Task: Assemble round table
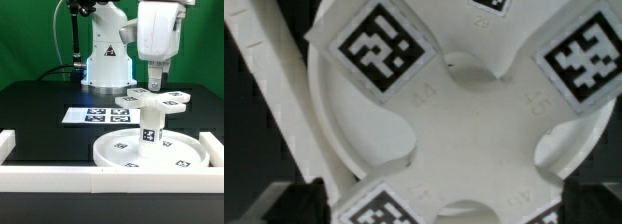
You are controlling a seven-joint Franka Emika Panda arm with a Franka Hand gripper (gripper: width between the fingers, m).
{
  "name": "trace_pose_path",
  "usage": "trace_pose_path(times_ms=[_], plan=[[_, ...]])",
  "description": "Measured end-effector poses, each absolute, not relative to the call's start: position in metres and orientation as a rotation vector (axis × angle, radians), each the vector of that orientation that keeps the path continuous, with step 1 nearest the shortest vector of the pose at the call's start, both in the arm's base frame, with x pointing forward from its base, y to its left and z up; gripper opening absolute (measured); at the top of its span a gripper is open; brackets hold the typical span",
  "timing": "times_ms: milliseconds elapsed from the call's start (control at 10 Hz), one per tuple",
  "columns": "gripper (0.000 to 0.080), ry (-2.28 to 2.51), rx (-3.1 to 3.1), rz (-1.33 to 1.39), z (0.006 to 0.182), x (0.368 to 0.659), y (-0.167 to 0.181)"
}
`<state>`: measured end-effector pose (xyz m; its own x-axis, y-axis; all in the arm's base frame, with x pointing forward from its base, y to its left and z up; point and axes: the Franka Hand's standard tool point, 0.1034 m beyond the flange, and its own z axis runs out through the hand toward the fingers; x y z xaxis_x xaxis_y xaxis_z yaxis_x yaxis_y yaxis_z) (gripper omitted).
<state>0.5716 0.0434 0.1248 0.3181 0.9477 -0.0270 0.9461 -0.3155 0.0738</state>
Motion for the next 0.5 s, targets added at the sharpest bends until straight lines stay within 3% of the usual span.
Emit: trace_pose_path(times_ms=[500], plan=[[0.0649, 1.783, 2.502, 0.006, 0.11, 0.562, 0.039]])
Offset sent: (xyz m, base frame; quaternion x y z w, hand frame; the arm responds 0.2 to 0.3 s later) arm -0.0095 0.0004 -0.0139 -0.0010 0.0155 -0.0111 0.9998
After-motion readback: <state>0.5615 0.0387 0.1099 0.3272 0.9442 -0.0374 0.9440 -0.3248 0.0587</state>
